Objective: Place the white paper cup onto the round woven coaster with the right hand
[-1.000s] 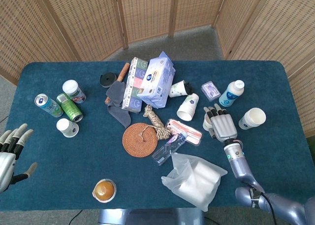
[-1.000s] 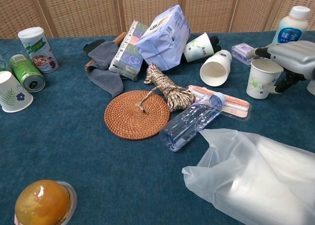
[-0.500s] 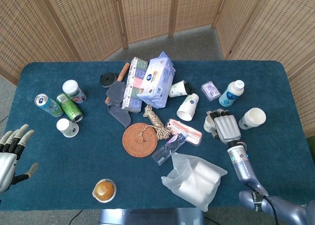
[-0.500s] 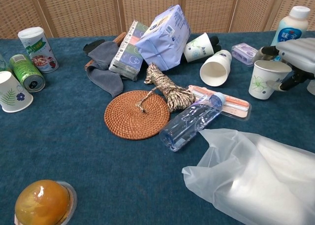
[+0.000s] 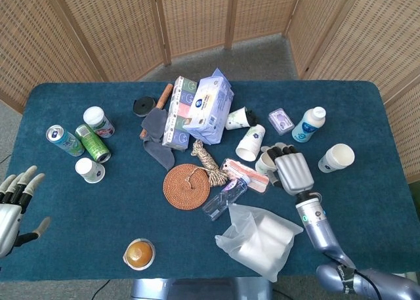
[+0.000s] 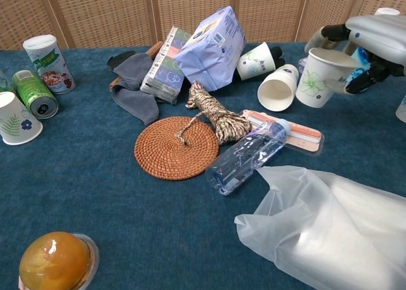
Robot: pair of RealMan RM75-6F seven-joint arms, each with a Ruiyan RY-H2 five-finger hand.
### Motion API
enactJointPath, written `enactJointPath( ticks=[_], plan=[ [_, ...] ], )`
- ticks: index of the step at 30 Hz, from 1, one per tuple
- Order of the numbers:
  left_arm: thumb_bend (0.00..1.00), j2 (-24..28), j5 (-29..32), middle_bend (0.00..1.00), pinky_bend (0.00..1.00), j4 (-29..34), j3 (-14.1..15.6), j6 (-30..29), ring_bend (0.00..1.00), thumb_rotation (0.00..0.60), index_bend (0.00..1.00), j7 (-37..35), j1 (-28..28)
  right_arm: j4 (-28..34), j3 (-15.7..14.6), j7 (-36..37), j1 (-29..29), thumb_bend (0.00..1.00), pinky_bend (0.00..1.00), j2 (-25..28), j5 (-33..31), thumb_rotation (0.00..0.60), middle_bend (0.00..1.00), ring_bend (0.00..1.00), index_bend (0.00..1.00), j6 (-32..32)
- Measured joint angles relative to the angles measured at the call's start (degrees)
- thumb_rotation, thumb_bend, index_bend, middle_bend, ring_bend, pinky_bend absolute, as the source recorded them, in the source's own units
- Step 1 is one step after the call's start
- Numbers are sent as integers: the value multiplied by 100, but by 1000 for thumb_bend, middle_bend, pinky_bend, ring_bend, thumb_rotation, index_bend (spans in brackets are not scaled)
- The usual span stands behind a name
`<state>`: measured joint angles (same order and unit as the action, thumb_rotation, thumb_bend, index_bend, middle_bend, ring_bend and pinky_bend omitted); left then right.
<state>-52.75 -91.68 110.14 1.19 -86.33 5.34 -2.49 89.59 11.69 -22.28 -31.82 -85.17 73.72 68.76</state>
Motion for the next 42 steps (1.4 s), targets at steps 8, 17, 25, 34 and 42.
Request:
enactJointPath(
  ticks=[8,17,25,34,42],
  plan=[
    [350,-88,-59,0,0,-87,-39,-147,0,600,0,61,34,958,36,-709,-212,526,316,-132,-21,600,356,226,244,-15],
    [350,-94,-54,0,0,-139,-60,-154,0,600,0,7,26,1135,52,-1211,-558,565,316,-897,-52,600,357,225,249,-73],
    [350,-65,-90,0,0,-169,-60,-252,0,600,0,-102,71,1012,8,-1329,-740,569,316,-1528,-124,600,357,226,248,-114],
    [350,10,-111,0,0,-164,-53,-330,0,600,0,-215,118,660,-57,-1367,-840,571,316,-2046,-245,600,357,225,248,-153],
    [349,86,-118,0,0,-120,-53,-403,0,600,0,-303,163,346,-19,-1458,-939,571,316,-2346,-371,600,356,226,249,-224]
  ],
)
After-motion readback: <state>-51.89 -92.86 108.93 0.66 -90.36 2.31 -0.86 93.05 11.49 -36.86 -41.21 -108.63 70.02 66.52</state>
